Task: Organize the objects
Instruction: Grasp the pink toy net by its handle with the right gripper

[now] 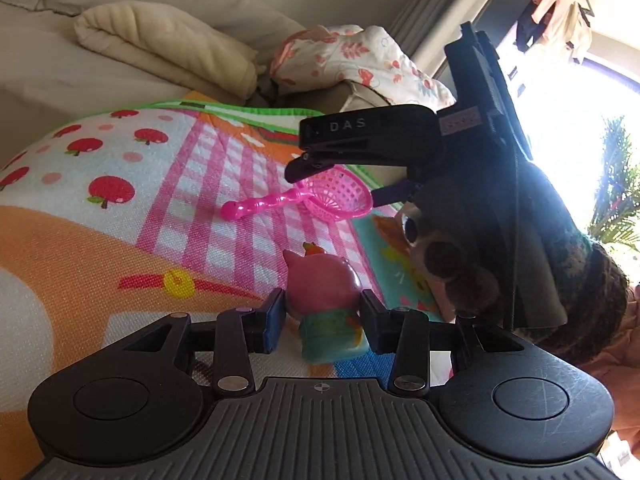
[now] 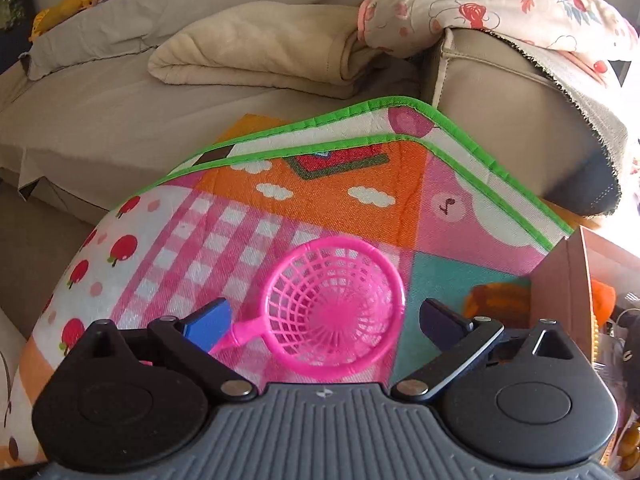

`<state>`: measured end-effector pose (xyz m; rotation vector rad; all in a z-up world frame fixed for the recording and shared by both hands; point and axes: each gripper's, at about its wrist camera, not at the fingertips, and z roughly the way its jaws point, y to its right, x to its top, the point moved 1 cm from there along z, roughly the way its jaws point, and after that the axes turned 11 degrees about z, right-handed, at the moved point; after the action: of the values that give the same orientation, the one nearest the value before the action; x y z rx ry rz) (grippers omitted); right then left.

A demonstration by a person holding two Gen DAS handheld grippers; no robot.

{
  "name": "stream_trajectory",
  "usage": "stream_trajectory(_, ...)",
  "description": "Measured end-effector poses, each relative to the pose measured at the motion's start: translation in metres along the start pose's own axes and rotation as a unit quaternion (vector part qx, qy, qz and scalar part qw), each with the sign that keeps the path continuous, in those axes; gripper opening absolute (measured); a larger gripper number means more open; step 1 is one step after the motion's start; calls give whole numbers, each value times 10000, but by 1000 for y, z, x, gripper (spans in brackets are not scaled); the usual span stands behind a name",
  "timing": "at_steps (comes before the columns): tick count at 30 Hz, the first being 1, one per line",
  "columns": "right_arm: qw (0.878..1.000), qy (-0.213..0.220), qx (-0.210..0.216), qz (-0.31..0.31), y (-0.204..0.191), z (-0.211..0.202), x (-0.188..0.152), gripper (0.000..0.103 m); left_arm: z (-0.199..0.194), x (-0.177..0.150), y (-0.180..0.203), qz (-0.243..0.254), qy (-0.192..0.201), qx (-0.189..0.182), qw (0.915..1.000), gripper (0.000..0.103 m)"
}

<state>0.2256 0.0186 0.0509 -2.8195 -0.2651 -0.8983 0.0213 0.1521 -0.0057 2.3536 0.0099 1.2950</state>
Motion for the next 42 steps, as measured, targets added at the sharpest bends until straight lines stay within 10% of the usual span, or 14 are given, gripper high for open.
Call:
stream_trajectory(19, 9951, 218, -459, -843, 9, 9, -17, 100, 0, 1, -6, -118, 7, -52, 9999, 45)
stream_trajectory(25, 9927, 439, -463, -1020, 8, 2, -18, 81, 0, 0, -9, -237, 3, -104, 9997, 45)
stream_trajectory(33, 9907, 940, -59, -984, 30, -90, -47, 81, 1, 0, -5, -122, -28, -22, 9999, 44)
stream_trajectory(42, 9817, 1649, -170, -935, 109, -197, -157, 81, 1, 5, 20, 269, -275, 486, 9981, 43)
